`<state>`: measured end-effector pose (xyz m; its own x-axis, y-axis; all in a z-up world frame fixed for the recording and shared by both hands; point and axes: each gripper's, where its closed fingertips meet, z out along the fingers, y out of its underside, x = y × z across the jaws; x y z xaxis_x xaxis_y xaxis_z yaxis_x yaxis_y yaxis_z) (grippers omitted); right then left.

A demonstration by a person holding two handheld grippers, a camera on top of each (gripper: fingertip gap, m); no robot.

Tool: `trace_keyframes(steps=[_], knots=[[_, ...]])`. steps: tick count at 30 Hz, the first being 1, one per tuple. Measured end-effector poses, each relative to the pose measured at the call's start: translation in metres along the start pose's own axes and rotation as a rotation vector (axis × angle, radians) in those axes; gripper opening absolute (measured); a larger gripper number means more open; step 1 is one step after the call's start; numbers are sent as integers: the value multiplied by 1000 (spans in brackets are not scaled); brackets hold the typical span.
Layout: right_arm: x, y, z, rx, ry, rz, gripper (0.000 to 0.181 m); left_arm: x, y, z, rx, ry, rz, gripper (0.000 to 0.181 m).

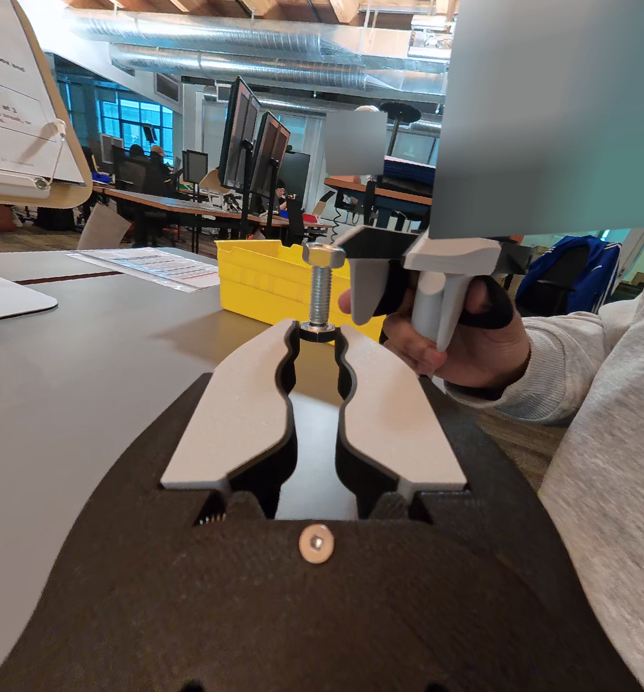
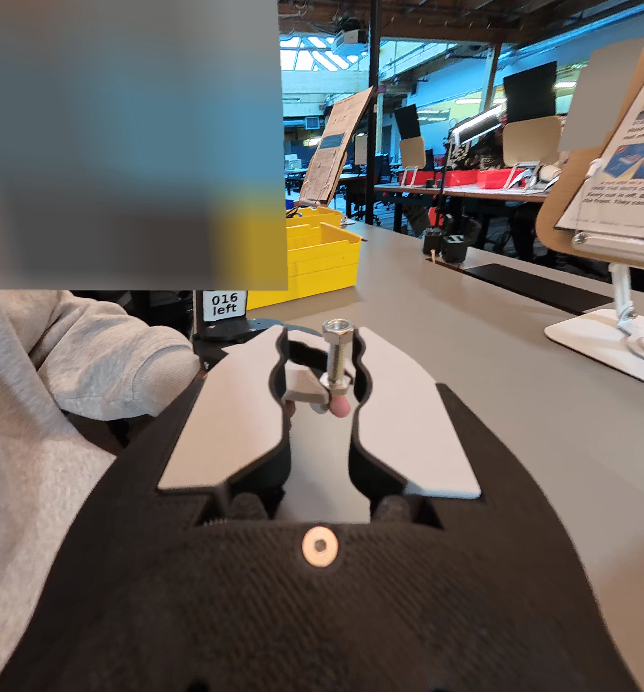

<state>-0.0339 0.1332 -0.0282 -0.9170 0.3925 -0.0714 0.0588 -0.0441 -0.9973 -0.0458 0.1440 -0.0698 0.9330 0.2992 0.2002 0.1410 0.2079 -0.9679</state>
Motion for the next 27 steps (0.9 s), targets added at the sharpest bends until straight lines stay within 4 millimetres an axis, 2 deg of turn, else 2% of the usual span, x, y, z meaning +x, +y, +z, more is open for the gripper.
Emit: trace_keyframes(steps=[5,9,12,16,21,27], knots=[[-3,0,0,-3,-11,11,28,-1,0,0,-2,-5,2,19],[1,0,0,10,6,18,34,-1,0,0,-2,-8,4,19],[-4,4,3,-8,-17,32,34,-4,0,-1,1,-21,-7,19],[-8,4,3,-18,-32,12,27,-5,0,-1,1,-22,-7,19],[-2,3,3,5,1,0,38,-5,0,0,0,-24,-5,19],[-13,8,6,-29,-48,-3,34,-5,0,-1,0,-28,-6,19]])
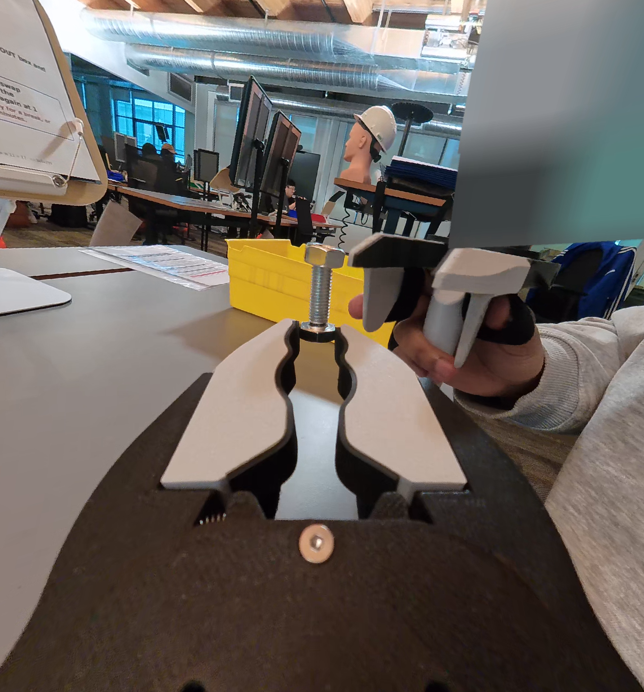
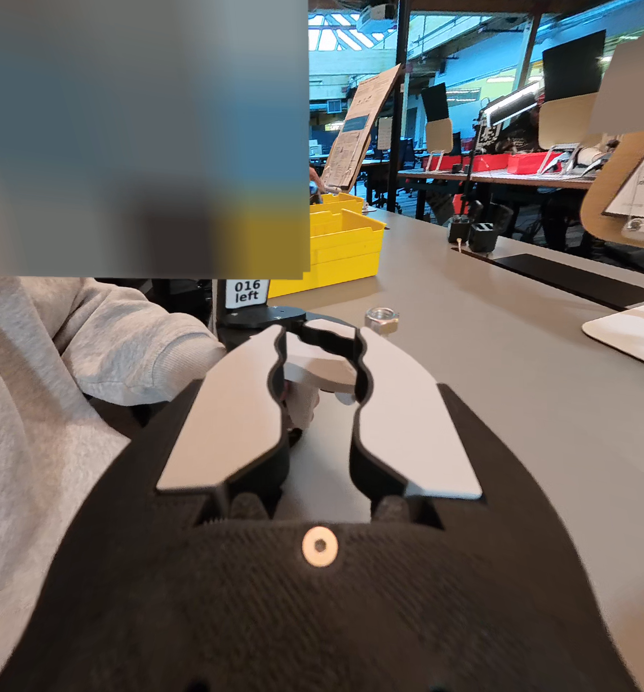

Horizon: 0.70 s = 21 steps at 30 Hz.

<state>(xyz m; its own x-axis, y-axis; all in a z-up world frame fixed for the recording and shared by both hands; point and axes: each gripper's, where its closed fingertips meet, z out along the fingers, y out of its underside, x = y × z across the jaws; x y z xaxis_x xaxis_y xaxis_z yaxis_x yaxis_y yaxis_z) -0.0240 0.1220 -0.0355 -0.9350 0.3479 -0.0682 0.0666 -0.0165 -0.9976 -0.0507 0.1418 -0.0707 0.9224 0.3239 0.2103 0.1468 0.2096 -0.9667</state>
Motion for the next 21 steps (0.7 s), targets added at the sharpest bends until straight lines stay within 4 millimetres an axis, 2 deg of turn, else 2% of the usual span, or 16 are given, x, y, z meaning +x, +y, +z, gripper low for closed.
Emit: trace_keyframes(steps=[5,11,15,18,21], knots=[[9,-7,-5,42,53,-20,40,0,0,0,-1,0,0,19],[0,0,0,9,6,-7,37,-1,0,0,-1,-3,1,19],[5,-4,-3,24,52,-41,36,0,0,0,-1,-3,3,19],[9,-3,-2,35,68,-15,46,-1,0,0,-2,-7,5,19],[4,-2,0,36,48,-10,50,-2,0,0,-3,-15,4,19]])
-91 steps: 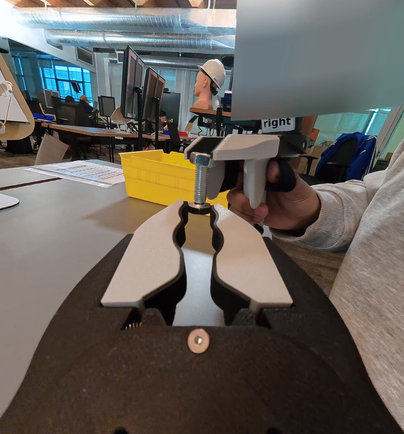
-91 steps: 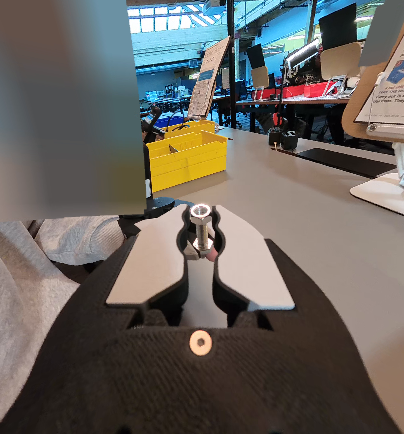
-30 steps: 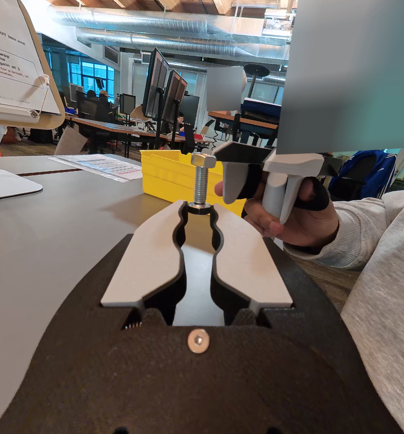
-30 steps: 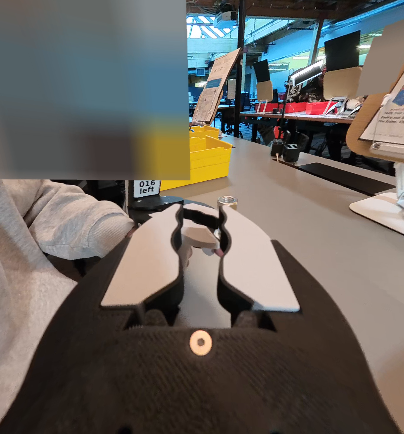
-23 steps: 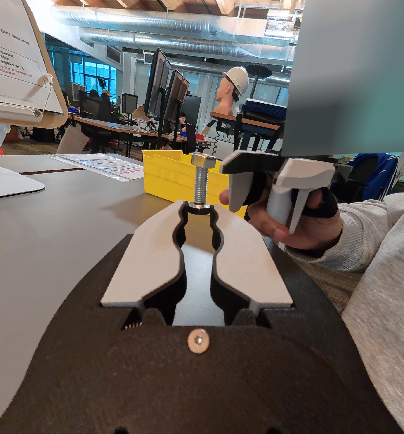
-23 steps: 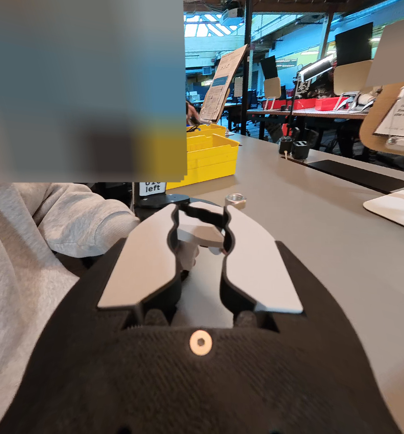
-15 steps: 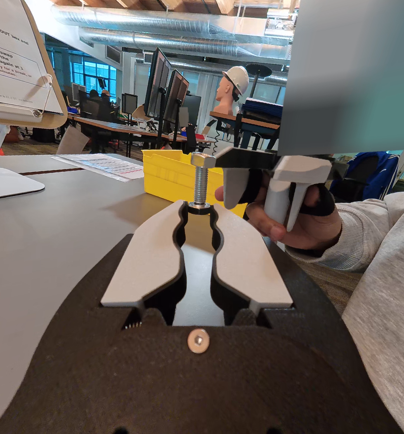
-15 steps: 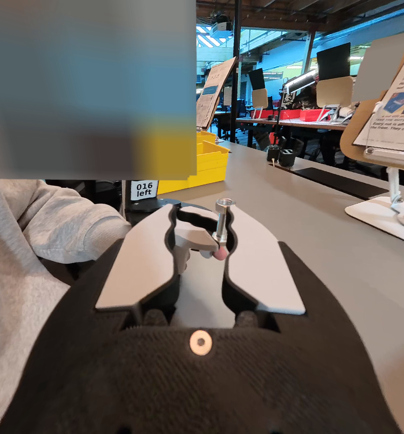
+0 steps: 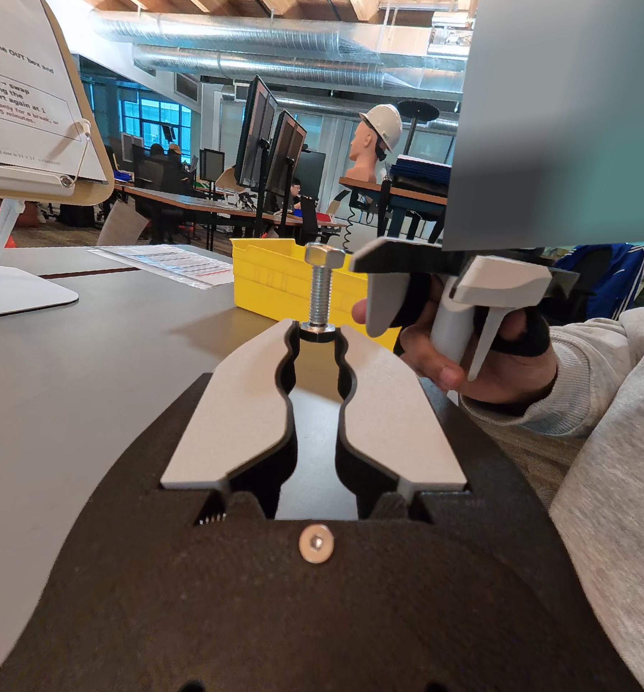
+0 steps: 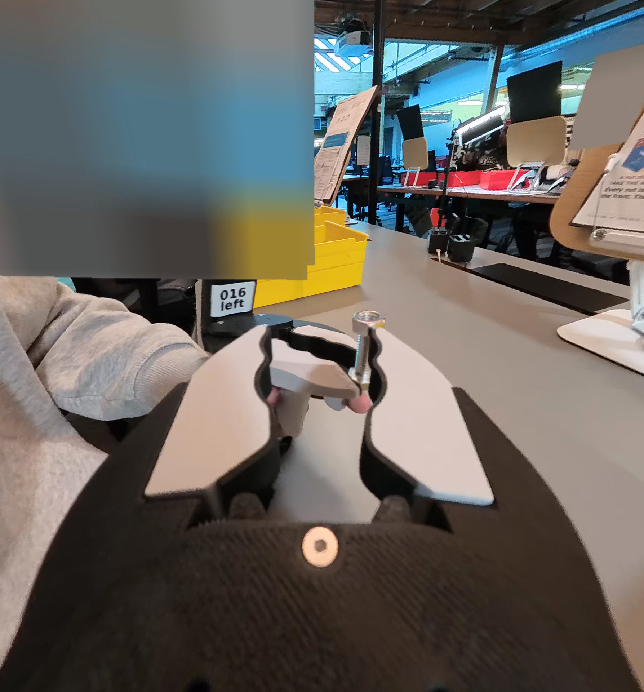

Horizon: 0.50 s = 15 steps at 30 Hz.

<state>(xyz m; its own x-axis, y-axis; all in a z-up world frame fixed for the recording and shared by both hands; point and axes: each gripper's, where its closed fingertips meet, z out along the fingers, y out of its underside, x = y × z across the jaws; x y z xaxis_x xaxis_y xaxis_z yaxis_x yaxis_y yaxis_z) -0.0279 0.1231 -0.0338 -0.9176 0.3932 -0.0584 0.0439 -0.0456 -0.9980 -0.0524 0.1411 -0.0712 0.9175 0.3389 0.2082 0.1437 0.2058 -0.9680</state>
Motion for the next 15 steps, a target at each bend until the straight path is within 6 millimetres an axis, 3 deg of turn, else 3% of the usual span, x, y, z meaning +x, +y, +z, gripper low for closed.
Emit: trace_keyframes(steps=[5,10,15], knots=[[-5,1,0,-27,0,-76,39,0,0,0,0,0,1,19],[4,-4,-2,11,45,-43,52,0,0,0,-2,-1,4,19],[-5,1,2,-9,2,-40,53,-1,0,0,-3,-6,0,19]])
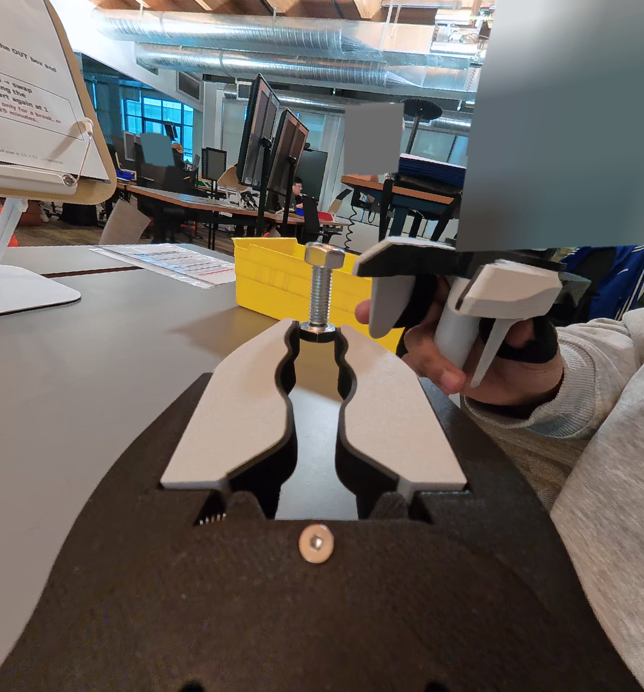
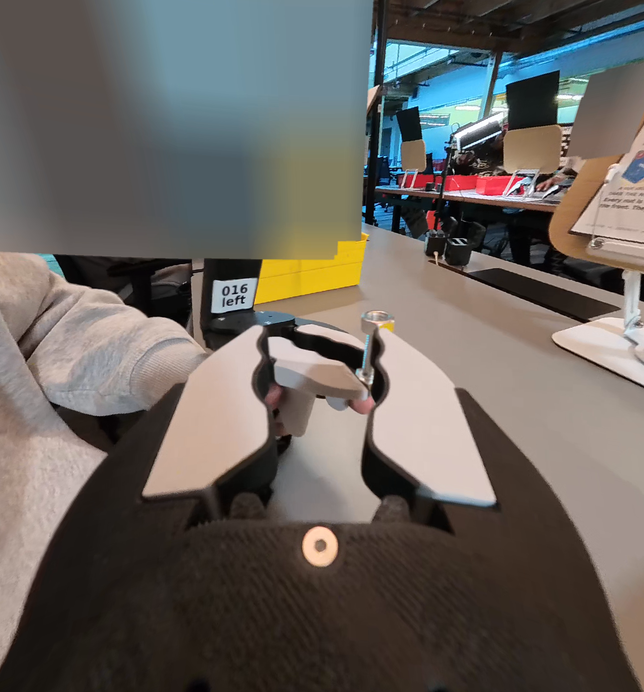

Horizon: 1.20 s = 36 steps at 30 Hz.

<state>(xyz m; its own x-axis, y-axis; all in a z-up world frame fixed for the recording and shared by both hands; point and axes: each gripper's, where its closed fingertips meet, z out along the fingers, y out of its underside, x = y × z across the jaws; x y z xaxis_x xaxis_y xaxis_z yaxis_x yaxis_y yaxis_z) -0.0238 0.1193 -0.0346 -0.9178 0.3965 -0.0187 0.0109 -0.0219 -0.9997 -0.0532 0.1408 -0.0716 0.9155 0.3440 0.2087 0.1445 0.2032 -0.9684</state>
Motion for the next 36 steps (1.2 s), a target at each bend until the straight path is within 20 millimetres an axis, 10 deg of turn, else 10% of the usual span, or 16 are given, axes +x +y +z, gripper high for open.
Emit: trace_keyframes(steps=[36], knots=[[16,-4,-12,13,-36,82,19,28,2,4,-12,102,71,19]])
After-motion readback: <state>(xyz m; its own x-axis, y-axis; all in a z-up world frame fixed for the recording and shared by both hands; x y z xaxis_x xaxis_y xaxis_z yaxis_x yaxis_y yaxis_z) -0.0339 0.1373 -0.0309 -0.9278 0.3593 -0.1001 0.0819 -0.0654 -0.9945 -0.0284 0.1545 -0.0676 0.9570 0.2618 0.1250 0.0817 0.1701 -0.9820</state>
